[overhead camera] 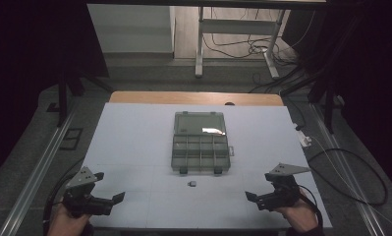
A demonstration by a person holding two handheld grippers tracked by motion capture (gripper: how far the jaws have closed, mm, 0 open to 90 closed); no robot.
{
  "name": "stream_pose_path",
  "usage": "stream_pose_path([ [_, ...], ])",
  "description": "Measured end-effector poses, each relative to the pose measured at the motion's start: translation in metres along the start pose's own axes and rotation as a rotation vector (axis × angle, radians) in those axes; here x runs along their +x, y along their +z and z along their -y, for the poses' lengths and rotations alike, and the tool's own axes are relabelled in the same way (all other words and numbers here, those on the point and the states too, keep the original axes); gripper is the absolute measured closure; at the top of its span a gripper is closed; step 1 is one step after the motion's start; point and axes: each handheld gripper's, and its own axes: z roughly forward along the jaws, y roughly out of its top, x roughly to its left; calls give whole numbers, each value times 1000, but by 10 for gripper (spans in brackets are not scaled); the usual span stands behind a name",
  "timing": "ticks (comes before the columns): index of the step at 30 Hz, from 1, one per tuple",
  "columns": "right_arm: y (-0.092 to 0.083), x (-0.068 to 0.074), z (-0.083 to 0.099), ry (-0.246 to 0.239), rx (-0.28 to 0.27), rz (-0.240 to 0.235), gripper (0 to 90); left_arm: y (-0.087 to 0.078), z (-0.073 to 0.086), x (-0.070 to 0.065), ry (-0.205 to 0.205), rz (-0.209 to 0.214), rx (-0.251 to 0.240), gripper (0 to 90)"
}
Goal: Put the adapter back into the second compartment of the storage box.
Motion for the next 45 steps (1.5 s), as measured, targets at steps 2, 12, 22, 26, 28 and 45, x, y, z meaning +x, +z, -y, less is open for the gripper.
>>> stream_pose_path([
  [2,4,1,-2,-4,7,-9,0,0,0,0,-1,0,-1,0],
  [12,22,11,-17,-22,23,-67,0,1,-1,0,0,1,0,0],
  [22,37,24,-30,-64,58,-84,0,2,-1,0,2,2,5,0],
  [26,45,30,-34,-76,74,-104,0,2,-2,0,2,2,7,0],
  [28,48,34,-36,-79,81,-114,0,2,-2,1,2,2,7,0],
  [45,83,66,-60,-139,164,-186,0,1,-1,1,1,5,2,0],
])
